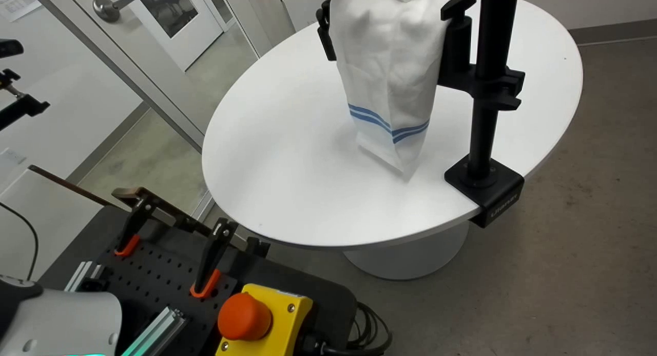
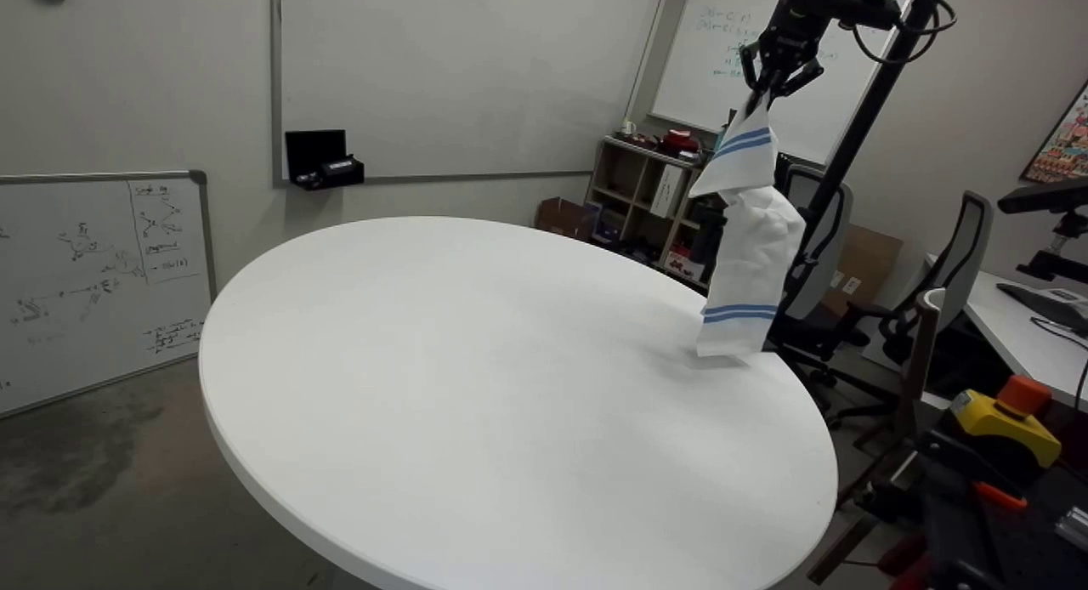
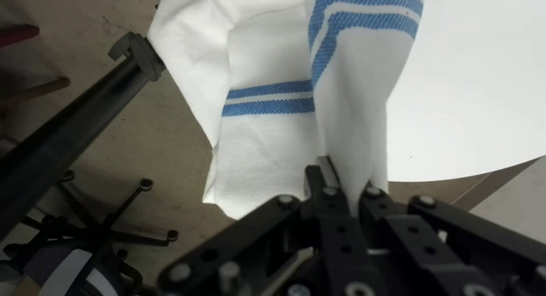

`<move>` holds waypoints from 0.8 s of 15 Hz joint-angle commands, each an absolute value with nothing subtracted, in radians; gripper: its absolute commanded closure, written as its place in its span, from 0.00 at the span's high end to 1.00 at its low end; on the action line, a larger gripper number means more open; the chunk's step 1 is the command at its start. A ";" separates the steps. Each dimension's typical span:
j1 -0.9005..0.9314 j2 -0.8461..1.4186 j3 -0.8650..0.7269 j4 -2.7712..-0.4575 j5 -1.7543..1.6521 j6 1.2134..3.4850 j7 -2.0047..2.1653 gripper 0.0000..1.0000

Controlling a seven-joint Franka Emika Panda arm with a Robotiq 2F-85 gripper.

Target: Hang the towel on the black stand

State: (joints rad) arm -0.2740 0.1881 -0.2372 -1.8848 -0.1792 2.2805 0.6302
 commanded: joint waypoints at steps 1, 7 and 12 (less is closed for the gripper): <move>-0.230 0.253 -0.268 -1.823 -0.211 2.233 0.683 0.36; -0.197 0.285 -0.283 -1.809 -0.216 2.212 0.694 0.78; -0.188 0.286 -0.291 -1.804 -0.216 2.202 0.701 1.00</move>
